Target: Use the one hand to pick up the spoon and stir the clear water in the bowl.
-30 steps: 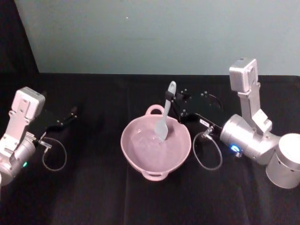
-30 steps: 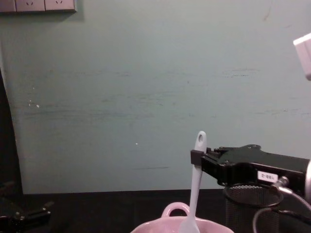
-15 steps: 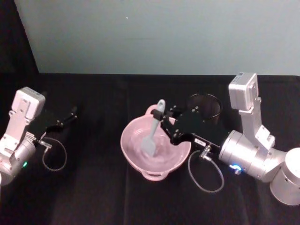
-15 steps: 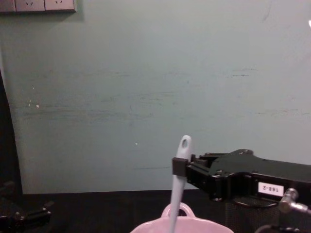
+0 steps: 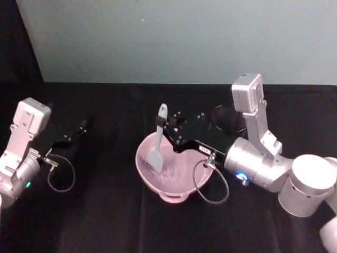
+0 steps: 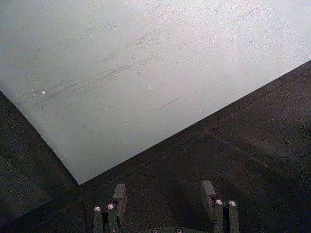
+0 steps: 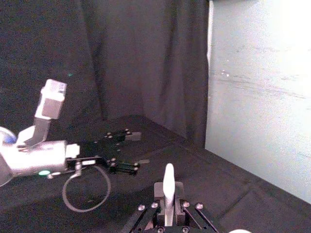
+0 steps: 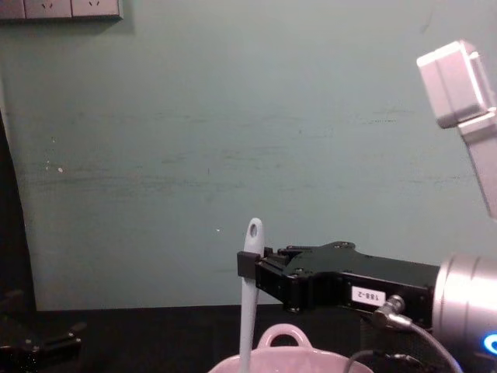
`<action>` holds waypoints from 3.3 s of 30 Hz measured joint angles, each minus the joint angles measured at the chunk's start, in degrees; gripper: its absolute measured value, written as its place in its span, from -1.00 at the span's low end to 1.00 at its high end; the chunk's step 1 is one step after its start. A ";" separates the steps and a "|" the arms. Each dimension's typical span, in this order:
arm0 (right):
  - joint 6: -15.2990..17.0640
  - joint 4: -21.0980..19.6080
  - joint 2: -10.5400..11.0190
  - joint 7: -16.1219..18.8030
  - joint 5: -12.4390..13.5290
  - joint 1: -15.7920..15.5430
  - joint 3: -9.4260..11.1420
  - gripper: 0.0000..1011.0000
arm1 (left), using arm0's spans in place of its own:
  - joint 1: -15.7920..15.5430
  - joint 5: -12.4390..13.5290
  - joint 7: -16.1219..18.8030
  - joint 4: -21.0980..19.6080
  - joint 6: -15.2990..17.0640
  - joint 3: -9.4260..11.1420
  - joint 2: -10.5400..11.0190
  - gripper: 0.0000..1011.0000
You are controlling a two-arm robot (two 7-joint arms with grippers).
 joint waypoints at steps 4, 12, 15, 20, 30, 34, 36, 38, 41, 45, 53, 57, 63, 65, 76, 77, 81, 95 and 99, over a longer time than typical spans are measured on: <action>-0.74 2.72 -1.38 -1.02 -0.93 1.57 -0.07 -0.77 | 0.00 0.00 0.00 0.00 0.00 0.00 0.00 1.00; -2.16 4.99 -2.15 -2.72 -2.93 2.89 1.29 -0.77 | 0.00 0.00 0.00 0.00 0.00 0.00 0.00 1.00; -2.06 4.99 -1.65 -3.19 -3.53 2.90 2.09 -0.77 | 0.00 0.00 0.00 0.00 0.00 0.00 0.00 1.00; -1.19 4.14 -0.17 -3.55 -4.09 2.12 3.68 -0.77 | 0.00 0.00 0.00 0.00 0.00 0.00 0.00 1.00; 0.87 -2.16 3.42 -2.19 -3.31 -2.51 5.31 -0.77 | 0.00 0.00 0.00 0.00 0.00 0.00 0.00 1.00; 1.61 -5.21 4.51 -0.83 -1.60 -4.46 5.47 -0.77 | 0.00 0.00 0.00 0.00 0.00 0.00 0.00 1.00; 1.95 -6.95 5.02 0.00 -0.34 -5.29 5.43 -0.77 | 0.00 0.00 0.00 0.00 0.00 0.00 0.00 1.00; 2.33 -8.29 5.36 0.75 0.79 -5.84 5.03 -0.77 | 0.00 0.00 0.00 0.00 0.00 0.00 0.00 1.00; 2.54 -9.19 5.54 1.33 1.65 -6.09 4.40 -0.77 | 0.00 0.00 0.00 0.00 0.00 0.00 0.00 1.00; 2.78 -9.30 5.16 1.77 2.45 -5.48 2.67 -0.77 | 0.00 0.00 0.00 0.00 0.00 0.00 0.00 1.00; 2.39 -5.48 2.87 1.35 2.40 -2.25 0.41 -0.77 | 0.00 0.00 0.00 0.00 0.00 0.00 0.00 1.00; 1.18 -2.57 1.29 0.65 1.82 -0.33 -0.14 -0.77 | 0.00 0.00 0.00 0.00 0.00 0.00 0.00 1.00; -0.30 1.43 -0.46 -0.49 0.38 1.88 -0.38 -0.77 | 0.00 0.00 0.00 0.00 0.00 0.00 0.00 1.00; -0.76 2.68 -0.98 -1.01 -0.28 2.53 -0.30 -0.77 | 0.00 0.00 0.00 0.00 0.00 0.00 0.00 1.00; -2.23 4.14 -0.92 -3.22 -3.57 2.59 1.87 -0.77 | 0.00 0.00 0.00 0.00 0.00 0.00 0.00 1.00; -2.24 3.93 -0.78 -3.27 -3.73 2.43 2.04 -0.77 | 0.00 0.00 0.00 0.00 0.00 0.00 0.00 1.00; -2.08 2.26 0.21 -3.43 -4.08 1.13 3.01 -0.77 | 0.00 0.00 0.00 0.00 0.00 0.00 0.00 1.00; 1.18 -9.44 5.32 -0.74 -0.65 -7.29 4.98 -0.77 | 0.00 0.00 0.00 0.00 0.00 0.00 0.00 1.00; 1.37 -10.48 5.51 -0.02 0.35 -7.97 4.46 -0.77 | 0.00 0.00 0.00 0.00 0.00 0.00 0.00 1.00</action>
